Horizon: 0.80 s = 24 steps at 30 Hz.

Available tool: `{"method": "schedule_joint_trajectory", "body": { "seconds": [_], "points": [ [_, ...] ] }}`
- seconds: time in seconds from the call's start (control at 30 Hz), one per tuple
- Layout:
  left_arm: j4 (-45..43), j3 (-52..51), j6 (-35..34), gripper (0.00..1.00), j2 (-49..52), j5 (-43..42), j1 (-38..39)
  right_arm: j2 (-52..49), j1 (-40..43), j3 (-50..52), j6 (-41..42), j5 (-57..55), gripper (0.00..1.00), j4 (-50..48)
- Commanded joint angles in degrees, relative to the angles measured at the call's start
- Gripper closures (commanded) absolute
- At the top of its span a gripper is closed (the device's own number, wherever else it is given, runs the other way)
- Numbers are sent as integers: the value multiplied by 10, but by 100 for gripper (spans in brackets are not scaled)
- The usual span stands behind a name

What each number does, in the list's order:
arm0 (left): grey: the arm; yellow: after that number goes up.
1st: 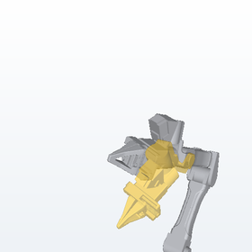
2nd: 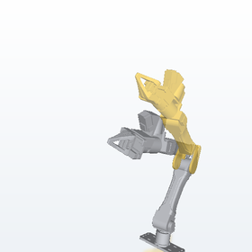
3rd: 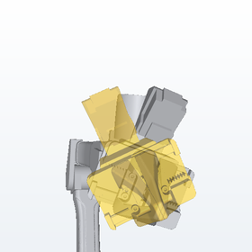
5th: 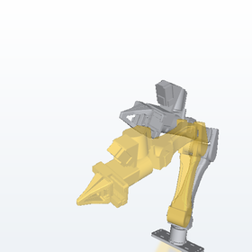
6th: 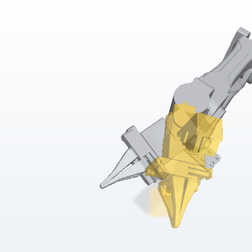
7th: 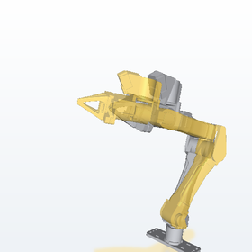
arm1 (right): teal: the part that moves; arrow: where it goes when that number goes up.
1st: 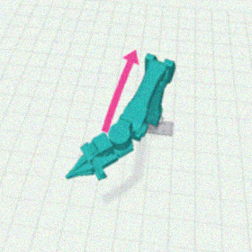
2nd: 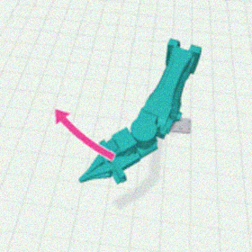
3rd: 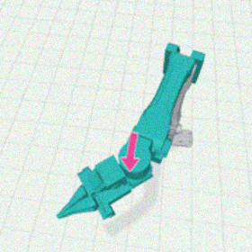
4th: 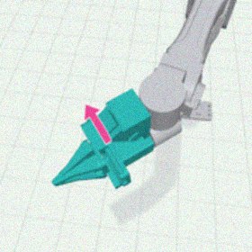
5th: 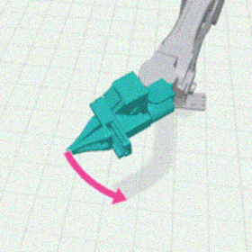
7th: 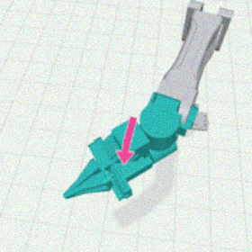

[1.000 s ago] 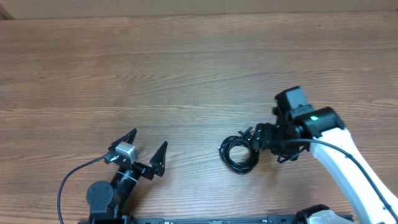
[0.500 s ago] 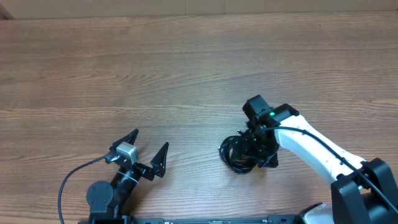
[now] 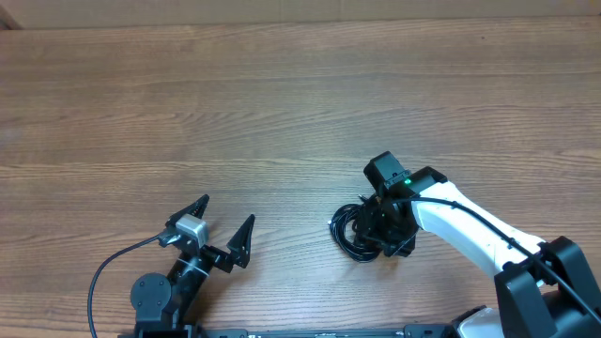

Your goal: Untangle cables

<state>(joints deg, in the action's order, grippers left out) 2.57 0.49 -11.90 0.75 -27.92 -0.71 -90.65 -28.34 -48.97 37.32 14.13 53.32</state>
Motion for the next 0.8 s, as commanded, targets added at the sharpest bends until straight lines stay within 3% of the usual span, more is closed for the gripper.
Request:
{"method": "schedule_joint_trajectory", "body": {
  "seconds": [0.0,0.2,0.27,0.5,0.6,0.67,0.77],
  "points": [
    [0,-2,-6,1,-4,-11,4,-1,-3,25,6,-5,41,-20],
    [-1,-2,-5,0,-4,-11,4,-1,-3,18,13,8,85,-53],
    [-1,-2,-6,0,-4,-11,4,-1,-3,0,12,19,94,-47],
    [-1,-2,-7,1,-4,-21,4,-1,-3,-171,-80,131,96,62],
    [-10,-2,-63,1,-4,-79,4,-1,-3,-240,-139,201,96,99],
    [-52,-2,-95,0,-4,-91,4,-1,-3,-268,-151,220,96,104],
    [-196,-2,-142,0,-4,-92,4,-1,-3,-276,-151,214,89,50]
  ]
}}
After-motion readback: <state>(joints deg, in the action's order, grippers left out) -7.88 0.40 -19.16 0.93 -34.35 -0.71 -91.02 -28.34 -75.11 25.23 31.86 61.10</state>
